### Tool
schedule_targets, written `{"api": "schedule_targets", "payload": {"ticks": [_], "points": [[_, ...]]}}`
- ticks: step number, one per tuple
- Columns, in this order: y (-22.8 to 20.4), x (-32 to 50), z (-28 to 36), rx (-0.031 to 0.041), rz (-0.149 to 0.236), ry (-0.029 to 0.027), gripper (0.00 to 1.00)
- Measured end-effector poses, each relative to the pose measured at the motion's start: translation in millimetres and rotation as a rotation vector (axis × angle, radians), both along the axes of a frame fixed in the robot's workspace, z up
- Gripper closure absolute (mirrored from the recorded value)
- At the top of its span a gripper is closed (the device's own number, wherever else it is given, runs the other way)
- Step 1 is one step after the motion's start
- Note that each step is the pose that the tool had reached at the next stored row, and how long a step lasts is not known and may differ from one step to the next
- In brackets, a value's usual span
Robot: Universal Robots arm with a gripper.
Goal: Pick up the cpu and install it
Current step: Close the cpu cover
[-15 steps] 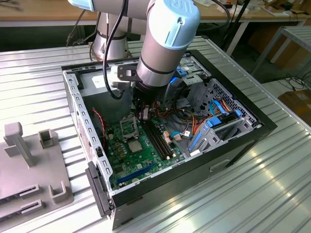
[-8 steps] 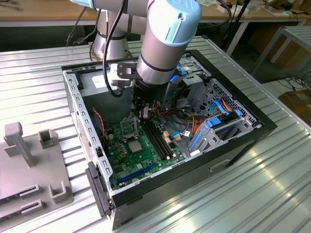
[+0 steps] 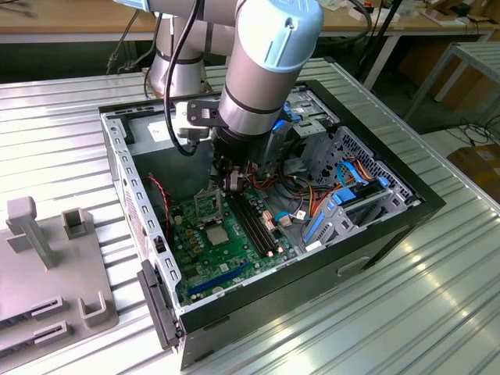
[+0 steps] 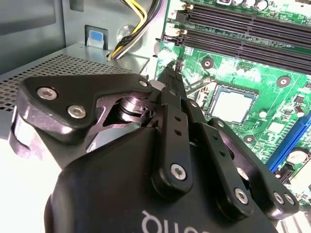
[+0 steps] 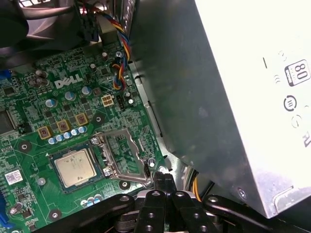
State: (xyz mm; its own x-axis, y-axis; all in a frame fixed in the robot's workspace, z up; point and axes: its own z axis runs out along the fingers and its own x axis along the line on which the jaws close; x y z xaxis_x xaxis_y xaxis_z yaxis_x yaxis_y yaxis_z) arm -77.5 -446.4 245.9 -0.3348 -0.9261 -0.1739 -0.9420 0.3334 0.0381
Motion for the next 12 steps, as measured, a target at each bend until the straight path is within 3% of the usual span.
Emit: {"api": "schedule_targets", "payload": {"ticks": [9, 12], "points": [[0.0, -1.9, 2.0, -0.0042, 0.022, -0.0001, 0.89], [0.0, -2.0, 2.6, -0.0087, 0.039, 0.0001, 0.89]]}}
